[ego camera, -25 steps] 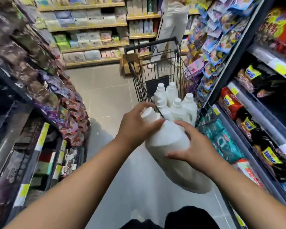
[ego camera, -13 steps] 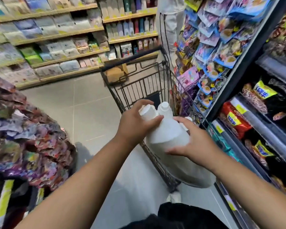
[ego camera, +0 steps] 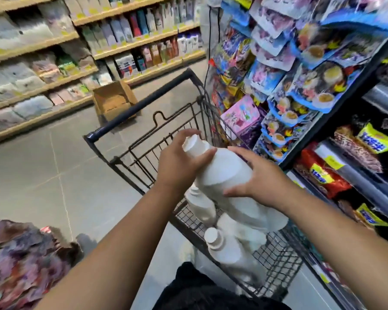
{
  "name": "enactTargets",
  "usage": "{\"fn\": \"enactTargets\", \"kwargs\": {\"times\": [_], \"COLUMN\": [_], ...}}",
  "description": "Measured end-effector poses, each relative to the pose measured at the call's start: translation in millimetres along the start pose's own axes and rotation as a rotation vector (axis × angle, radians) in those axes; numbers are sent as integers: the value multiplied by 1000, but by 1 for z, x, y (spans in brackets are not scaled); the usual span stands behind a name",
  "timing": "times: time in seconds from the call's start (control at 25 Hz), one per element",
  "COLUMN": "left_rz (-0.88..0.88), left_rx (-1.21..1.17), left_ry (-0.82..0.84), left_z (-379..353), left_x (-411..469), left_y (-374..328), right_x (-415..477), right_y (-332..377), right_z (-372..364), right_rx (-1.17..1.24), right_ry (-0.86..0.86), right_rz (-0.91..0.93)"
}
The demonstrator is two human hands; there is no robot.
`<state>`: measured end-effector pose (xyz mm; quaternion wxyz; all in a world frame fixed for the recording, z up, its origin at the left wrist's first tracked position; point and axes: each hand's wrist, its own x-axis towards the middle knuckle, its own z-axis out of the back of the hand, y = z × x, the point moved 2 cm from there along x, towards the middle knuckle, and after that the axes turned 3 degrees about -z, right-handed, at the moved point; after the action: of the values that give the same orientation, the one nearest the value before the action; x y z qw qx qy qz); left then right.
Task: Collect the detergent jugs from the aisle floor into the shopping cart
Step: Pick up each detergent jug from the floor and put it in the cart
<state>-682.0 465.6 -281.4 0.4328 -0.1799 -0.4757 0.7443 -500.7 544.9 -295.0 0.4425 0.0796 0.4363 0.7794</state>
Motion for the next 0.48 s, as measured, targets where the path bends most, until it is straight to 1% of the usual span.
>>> {"fn": "enactTargets", "kwargs": {"times": [0.24,0.4,0.48], "left_rz": [31,137,161], "left_rx": [-91,-161,-167], "left_ry": [133,220,271], "left_z": [-16,-41,-56], "left_x": [79,100,102], "left_y": [51,91,101], "right_x": [75,100,103], "right_y": [4,-6,-18], "right_z": [-11,-21,-20], "right_rx": [-72,-129,-139], "right_ry": [-8,-10,9], "right_rz": [-119,-207,-262]}}
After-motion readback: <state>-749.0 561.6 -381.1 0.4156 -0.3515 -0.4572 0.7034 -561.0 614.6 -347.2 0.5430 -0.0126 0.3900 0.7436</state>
